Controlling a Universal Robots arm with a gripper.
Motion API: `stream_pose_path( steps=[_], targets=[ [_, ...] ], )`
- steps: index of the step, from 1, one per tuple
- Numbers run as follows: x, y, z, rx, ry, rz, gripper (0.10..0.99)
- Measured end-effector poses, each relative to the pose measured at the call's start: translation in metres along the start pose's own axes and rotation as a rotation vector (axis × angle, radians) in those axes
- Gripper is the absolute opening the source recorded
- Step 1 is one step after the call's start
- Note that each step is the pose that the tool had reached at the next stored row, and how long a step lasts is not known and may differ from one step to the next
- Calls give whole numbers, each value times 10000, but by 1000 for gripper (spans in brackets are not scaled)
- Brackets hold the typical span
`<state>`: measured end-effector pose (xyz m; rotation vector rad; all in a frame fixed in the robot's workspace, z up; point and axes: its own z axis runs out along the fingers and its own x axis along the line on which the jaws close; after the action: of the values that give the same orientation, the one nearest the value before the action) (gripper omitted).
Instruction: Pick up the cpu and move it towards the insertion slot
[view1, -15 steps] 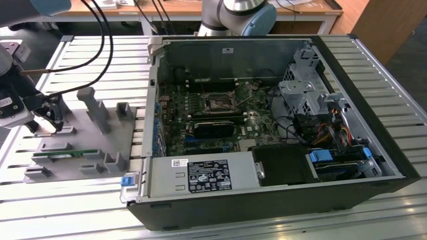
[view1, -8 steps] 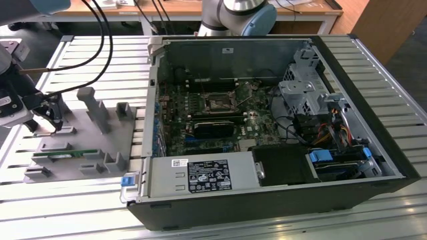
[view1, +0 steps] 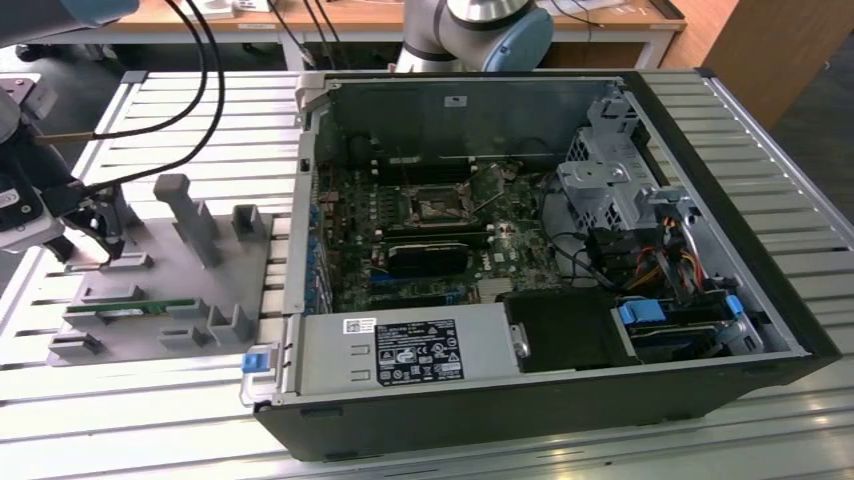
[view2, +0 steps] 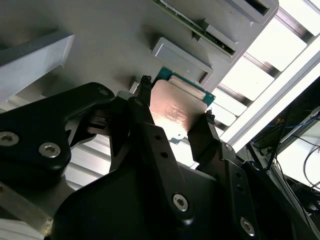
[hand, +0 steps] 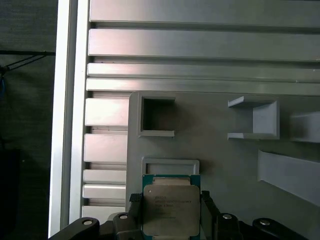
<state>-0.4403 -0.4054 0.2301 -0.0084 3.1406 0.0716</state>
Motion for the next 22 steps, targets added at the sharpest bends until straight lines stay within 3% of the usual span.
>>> stream_pose_path(
  steps=[22],
  targets=[
    [0,8,-108,0,0,0,541]
  ],
)
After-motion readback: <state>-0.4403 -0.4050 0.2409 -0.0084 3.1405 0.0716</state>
